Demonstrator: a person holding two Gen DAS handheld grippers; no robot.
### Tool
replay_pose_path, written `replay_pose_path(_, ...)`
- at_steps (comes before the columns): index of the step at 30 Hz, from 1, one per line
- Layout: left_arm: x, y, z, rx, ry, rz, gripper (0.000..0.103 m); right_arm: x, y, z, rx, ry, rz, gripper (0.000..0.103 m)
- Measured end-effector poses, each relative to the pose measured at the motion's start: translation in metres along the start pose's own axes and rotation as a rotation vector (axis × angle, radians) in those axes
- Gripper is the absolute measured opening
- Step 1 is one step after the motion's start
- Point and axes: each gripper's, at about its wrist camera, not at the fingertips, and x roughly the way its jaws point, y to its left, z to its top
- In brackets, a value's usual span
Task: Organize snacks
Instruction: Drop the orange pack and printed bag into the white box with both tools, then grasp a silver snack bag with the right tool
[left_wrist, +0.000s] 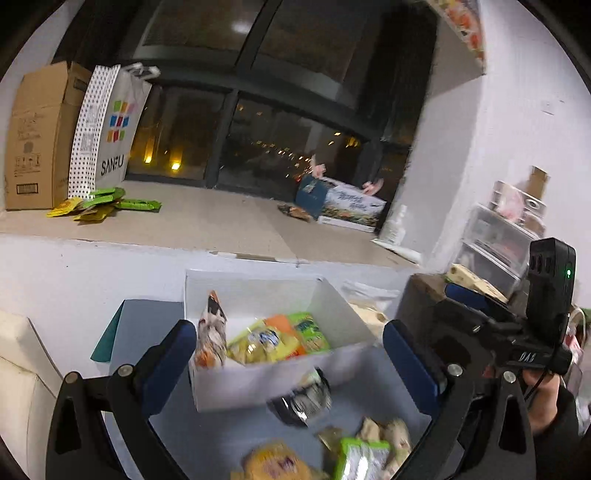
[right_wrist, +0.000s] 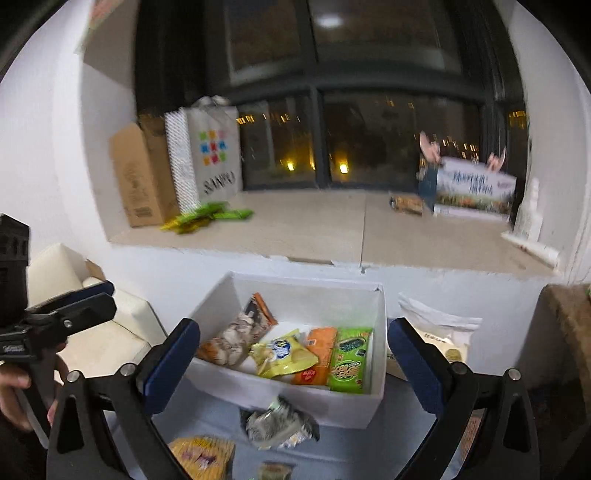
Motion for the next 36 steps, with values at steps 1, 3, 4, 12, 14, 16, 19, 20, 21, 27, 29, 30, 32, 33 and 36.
replay_pose_path(1,-0.012,-0.006,-0.008,0.015,-0.013,0.003,0.103,-0.017,0.004,-0.006,-0.006,-0.024,0.019,0.103)
replay_pose_path(3,-0.036,-0.020,-0.026,0.051,-0.024,0.001,0.103,-0.047,0.010,-0.019,-0.016,-0.055,0.047,0.103)
replay_pose_path(4,-0.044,-0.025,-0.034,0.059,-0.021,0.003,0.103,-0.059,0.013,-0.024,-0.023,-0.067,0.051,0.103)
replay_pose_path(12,-0.105,-0.066,-0.107,0.107,-0.068,-0.018,0.103,-0.138,0.023,-0.099,-0.043,-0.127,0.029,0.103)
replay_pose_path(14,-0.110,-0.072,-0.117,0.125,-0.052,-0.035,0.103,-0.148,0.024,-0.124,-0.021,-0.117,0.024,0.103)
replay_pose_path(16,-0.112,-0.074,-0.123,0.126,-0.041,-0.039,0.103,-0.153,0.024,-0.143,0.002,-0.089,0.055,0.103)
replay_pose_path(19,-0.109,-0.073,-0.126,0.113,-0.025,-0.032,0.103,-0.157,0.027,-0.157,-0.020,-0.051,0.044,0.103)
replay_pose_path(20,-0.108,-0.073,-0.125,0.109,-0.022,-0.033,0.103,-0.158,0.026,-0.158,-0.020,-0.049,0.044,0.103)
replay_pose_path(21,-0.108,-0.073,-0.125,0.104,-0.019,-0.034,0.103,-0.158,0.025,-0.158,-0.011,-0.052,0.051,0.103)
replay_pose_path(27,-0.114,-0.068,-0.121,0.077,-0.046,-0.040,0.103,-0.156,0.020,-0.162,0.015,-0.053,0.068,0.103)
replay_pose_path(29,-0.119,-0.069,-0.122,0.084,-0.064,-0.030,0.103,-0.156,0.021,-0.165,0.018,-0.045,0.071,0.103)
replay_pose_path(30,-0.124,-0.070,-0.122,0.094,-0.082,-0.022,0.103,-0.155,0.021,-0.165,0.022,-0.046,0.073,0.103)
replay_pose_path(32,-0.132,-0.072,-0.124,0.104,-0.113,-0.025,0.103,-0.153,0.019,-0.166,0.039,-0.040,0.074,0.103)
replay_pose_path(33,-0.135,-0.072,-0.124,0.105,-0.119,-0.027,0.103,-0.151,0.017,-0.166,0.048,-0.031,0.075,0.103)
replay_pose_path(36,-0.139,-0.070,-0.127,0.104,-0.115,-0.018,0.103,-0.145,0.016,-0.167,0.061,-0.016,0.083,0.103)
